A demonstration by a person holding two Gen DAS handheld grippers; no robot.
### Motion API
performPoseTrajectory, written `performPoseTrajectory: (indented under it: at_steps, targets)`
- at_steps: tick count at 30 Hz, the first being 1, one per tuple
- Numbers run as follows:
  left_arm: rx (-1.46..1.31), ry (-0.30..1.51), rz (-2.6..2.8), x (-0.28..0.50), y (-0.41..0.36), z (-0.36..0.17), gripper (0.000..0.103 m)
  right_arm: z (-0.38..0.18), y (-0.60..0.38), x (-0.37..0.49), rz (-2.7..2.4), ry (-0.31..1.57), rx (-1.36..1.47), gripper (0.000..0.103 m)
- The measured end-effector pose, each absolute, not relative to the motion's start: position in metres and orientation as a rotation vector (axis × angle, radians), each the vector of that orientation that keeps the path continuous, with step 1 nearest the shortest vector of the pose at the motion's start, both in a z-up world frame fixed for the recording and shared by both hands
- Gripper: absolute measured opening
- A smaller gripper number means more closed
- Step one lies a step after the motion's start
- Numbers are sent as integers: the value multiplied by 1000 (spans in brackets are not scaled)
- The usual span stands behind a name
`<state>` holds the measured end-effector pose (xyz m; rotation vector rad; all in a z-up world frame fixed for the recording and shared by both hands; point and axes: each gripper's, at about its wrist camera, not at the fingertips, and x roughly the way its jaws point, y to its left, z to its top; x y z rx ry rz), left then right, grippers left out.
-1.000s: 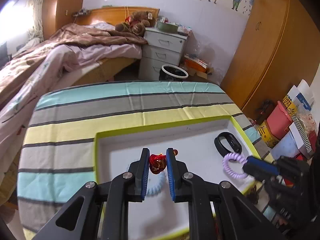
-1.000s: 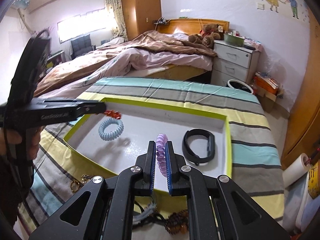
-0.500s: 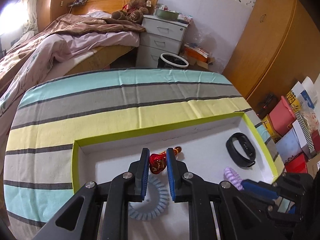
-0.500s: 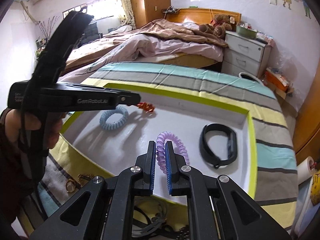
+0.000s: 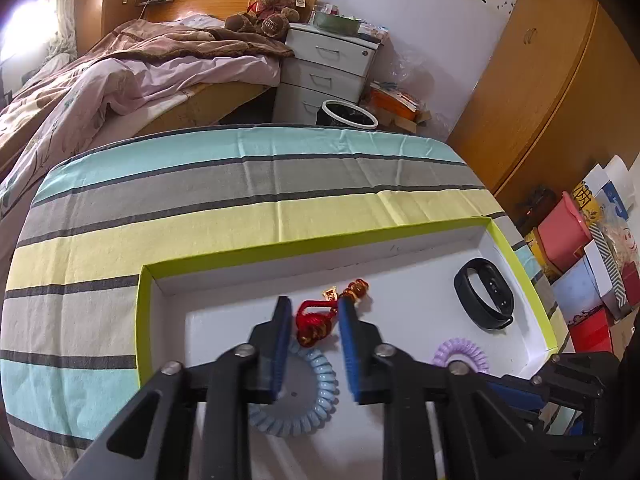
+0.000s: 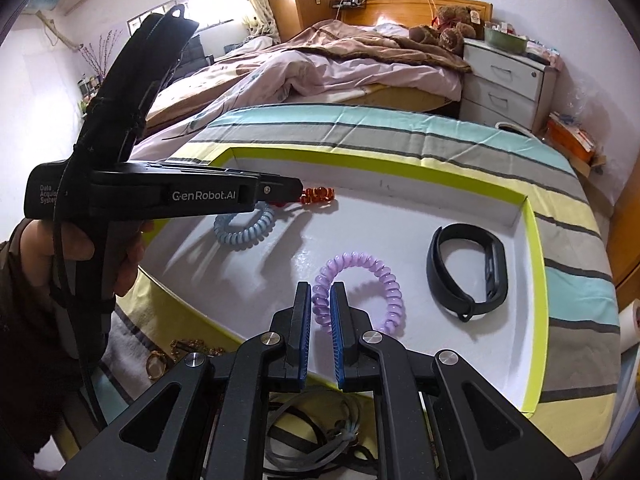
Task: Organize jewelry
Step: 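Open both grippers to release the hair tie and tassel in the box, then grasp the brown bead bracelet with right gripper while left moves to the gold ring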
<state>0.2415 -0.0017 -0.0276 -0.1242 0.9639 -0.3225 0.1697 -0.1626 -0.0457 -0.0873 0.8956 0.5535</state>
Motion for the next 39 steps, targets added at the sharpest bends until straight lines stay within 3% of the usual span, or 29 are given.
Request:
performPoseTrajectory:
  at_steps: [9,13,20,24,39]
  targets:
    - [-118,943,-329,230,-1,-19,32,-41,-167,166,528,882,-70,10]
    - [-137,920,-330,215,4,-9,44,-34,-170,159,516,856,-62,16]
    - [-154,859,-325,172,16,8,44,-22,-184,139,496,811,-22,19]
    - [-150,857,-305,149,21,9,44,-15,-193,127,481,786,9,31]
    - [-97,837,-280,64,18,3,45,-12,-240,87,385,740,66,32]
